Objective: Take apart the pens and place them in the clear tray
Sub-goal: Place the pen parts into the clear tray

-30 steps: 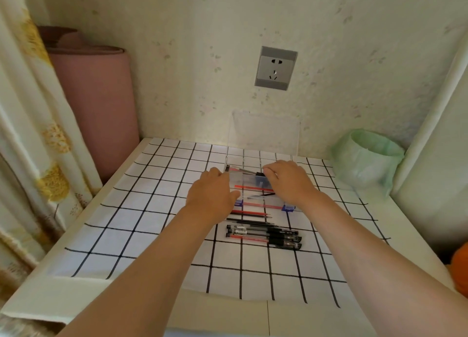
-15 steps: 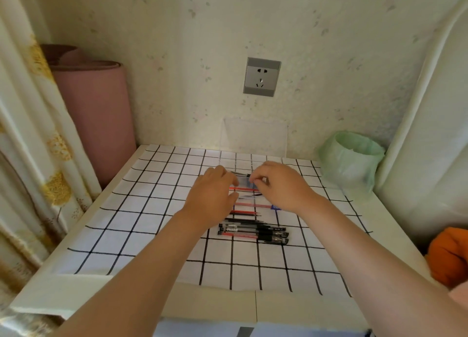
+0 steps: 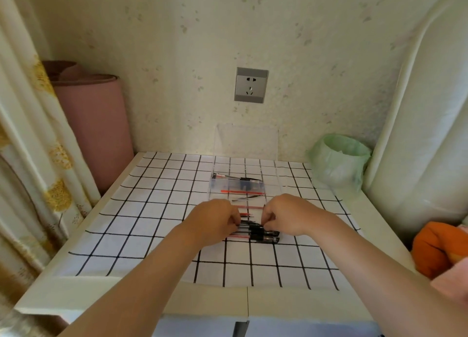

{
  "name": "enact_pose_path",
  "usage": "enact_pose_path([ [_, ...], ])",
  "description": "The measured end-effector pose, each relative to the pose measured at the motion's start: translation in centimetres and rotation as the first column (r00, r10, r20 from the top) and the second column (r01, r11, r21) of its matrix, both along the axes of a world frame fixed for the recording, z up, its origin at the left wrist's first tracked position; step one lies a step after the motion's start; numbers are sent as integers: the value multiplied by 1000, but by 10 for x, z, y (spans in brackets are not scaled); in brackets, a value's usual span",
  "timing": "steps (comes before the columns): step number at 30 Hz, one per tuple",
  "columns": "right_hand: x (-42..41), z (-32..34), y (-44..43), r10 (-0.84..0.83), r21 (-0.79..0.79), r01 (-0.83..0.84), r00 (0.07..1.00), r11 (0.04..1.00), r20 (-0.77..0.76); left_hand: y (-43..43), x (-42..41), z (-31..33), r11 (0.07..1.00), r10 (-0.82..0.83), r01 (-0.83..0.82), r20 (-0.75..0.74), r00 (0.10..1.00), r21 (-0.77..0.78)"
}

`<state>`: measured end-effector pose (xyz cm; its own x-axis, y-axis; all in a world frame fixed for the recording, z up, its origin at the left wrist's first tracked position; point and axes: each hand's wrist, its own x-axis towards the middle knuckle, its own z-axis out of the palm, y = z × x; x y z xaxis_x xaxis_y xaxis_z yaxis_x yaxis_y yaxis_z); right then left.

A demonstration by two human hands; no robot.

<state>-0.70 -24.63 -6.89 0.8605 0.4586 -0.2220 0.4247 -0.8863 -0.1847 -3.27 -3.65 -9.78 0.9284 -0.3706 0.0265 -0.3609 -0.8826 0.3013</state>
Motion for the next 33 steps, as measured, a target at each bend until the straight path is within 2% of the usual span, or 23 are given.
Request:
enact_pose_path([
  [4, 0, -4, 1, 26, -34, -24, 998, 999, 61, -4, 1, 0, 999, -25, 23, 37, 999, 46],
  [11, -1, -7, 1, 70, -11, -69, 988, 998, 138, -7, 3, -1, 999, -24, 22, 50, 998, 34],
  [20, 3, 0, -2, 33, 230, -91, 969, 969, 246, -8, 7, 2, 999, 12, -5, 192, 981, -35],
  [23, 0, -1, -1, 16, 231, -69, 975, 970, 223, -9, 7, 2, 996, 22, -10, 132, 991, -86],
  [27, -2, -5, 6, 92, 155, -119, 981, 981, 173, -12, 8, -1, 992, -3, 3, 1, 1000, -130],
  [33, -1, -12, 15, 42, 164, -62, 991, 984, 124, -9, 5, 5, 974, -30, 34, 20, 999, -224],
])
